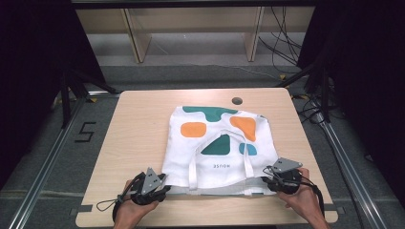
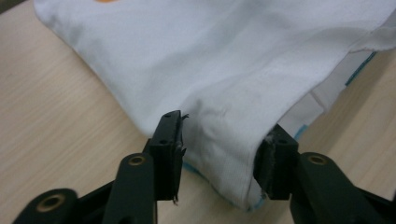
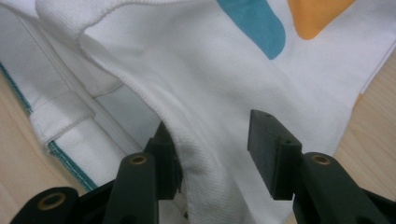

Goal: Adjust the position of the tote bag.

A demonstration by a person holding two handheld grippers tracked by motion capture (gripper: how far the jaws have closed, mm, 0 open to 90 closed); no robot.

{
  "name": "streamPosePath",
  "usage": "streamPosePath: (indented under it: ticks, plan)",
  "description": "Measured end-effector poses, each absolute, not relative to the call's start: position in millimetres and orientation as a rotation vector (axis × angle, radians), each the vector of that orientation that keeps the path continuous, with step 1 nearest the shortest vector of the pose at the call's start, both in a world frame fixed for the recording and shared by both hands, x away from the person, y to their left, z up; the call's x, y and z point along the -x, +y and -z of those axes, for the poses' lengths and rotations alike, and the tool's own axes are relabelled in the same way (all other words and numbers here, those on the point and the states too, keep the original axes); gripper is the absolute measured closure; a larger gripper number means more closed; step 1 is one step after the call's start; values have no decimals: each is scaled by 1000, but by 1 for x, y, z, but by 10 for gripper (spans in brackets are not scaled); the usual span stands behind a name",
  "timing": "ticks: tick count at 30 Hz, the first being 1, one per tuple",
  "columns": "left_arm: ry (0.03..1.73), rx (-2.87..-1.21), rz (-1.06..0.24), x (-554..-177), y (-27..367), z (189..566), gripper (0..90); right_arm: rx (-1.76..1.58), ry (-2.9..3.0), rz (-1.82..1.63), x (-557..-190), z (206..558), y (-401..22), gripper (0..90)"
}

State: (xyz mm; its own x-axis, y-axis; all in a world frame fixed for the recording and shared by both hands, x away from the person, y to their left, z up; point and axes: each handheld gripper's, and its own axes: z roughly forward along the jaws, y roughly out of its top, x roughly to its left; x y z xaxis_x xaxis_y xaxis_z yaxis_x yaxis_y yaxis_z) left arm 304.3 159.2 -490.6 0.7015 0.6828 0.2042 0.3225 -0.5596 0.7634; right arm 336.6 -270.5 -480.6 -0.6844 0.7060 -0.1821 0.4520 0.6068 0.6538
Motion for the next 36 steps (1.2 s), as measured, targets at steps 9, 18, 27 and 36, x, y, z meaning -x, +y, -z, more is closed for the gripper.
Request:
streamPosePath:
  ticks: [9,18,27,36]
  plan:
    - [703,-2235,-652,-324,139,495,462,-908,2438,-845,-336,480,-269,700]
    - [680,-2260,-653,-328,143,497,781,-873,2394,-933,-332,469,-273,769]
    - [656,-2252,-598,-317,141,489,845,-896,2378,-907,-334,476,-279,660]
    - [661,-2239,-571,-313,143,485,843,-911,2432,-870,-331,481,-283,742]
